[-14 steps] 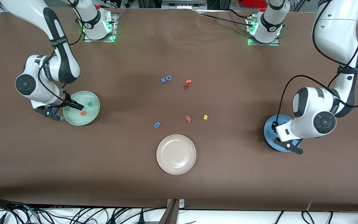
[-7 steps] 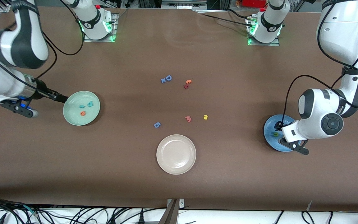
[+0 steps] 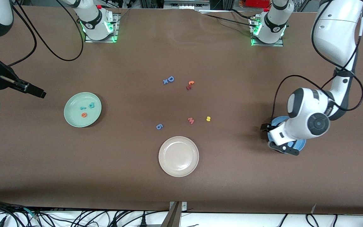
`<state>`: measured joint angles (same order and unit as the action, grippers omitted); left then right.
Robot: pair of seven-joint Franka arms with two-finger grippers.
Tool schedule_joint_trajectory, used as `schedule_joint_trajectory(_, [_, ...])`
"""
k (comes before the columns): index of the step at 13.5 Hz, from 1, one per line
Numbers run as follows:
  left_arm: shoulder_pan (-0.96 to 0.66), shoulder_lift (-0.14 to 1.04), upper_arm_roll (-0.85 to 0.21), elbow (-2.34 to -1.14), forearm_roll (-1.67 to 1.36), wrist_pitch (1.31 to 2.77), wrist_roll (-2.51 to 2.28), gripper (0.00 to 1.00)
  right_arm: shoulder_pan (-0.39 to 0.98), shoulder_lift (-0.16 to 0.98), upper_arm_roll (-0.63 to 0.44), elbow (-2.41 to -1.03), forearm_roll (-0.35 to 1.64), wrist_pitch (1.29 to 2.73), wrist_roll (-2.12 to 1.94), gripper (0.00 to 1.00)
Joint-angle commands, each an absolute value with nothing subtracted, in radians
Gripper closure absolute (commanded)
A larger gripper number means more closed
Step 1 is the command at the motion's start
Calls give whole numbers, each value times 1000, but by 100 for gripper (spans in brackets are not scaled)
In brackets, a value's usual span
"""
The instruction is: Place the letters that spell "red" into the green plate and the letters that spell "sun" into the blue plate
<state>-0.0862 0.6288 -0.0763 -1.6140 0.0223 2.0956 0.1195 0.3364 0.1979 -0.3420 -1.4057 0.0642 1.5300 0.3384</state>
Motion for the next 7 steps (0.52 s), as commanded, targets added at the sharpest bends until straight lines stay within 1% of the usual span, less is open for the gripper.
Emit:
schedule_joint_trajectory(1, [-162, 626, -90, -1612, 2, 2079, -9, 0, 270, 186, -287, -1376, 77, 1505, 311, 0])
schedule_joint_trajectory(3, [-240, 627, -92, -1611, 2, 2080, -96, 0, 159, 140, -159, -1377, 54, 1506, 313, 0])
schedule_joint_trajectory(4, [-262, 630, -92, -1611, 3, 2089, -95, 0, 134, 129, -115, -1379, 19, 1512, 314, 0])
schedule_joint_trajectory(7, [-284, 634, -97, -1608, 2, 2115, -103, 0, 121, 127, -98, -1381, -2, 1519, 314, 0])
